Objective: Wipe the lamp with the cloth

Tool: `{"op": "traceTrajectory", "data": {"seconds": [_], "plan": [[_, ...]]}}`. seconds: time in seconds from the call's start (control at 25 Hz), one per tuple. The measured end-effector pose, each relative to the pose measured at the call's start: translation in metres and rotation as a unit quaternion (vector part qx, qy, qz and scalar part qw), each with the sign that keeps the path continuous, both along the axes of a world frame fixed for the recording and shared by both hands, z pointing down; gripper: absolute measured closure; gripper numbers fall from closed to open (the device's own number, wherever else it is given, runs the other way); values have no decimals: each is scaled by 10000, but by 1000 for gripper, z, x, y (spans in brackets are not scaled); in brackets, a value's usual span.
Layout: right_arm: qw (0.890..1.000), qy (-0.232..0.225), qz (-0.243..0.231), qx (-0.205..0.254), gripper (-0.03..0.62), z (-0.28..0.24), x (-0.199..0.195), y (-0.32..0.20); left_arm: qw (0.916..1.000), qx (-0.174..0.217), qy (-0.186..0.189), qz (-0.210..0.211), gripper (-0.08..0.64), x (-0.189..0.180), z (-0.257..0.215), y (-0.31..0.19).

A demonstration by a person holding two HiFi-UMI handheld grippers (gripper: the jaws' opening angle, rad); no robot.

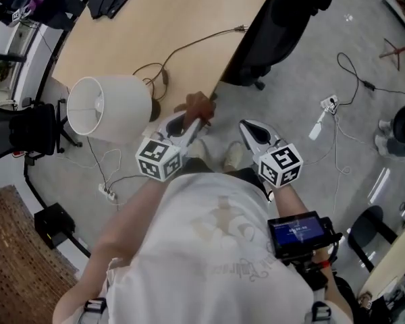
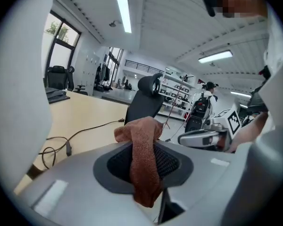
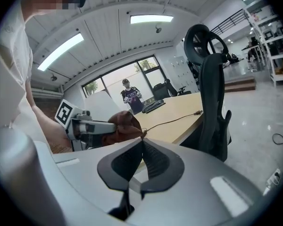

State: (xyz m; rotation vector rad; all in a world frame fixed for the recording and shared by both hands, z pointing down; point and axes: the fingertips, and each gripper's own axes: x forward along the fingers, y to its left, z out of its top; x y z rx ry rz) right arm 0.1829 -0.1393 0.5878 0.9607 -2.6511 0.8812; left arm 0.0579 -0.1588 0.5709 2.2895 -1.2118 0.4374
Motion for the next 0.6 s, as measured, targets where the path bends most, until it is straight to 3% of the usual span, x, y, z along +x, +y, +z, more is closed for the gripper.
{"op": "traceTrajectory", "data": {"seconds": [0.16, 0.4, 0.6], "plan": [[9996, -65, -242, 159, 580, -15, -12, -8, 9992, 372, -25, 157, 459, -6, -27, 26], [9940, -173, -907, 589, 580, -57, -50, 1, 9968, 732, 265, 184, 459, -20, -68, 66], [9889, -224, -1261, 758, 580, -70, -92, 6, 9929, 1150, 172, 241, 459, -48, -92, 85]]}}
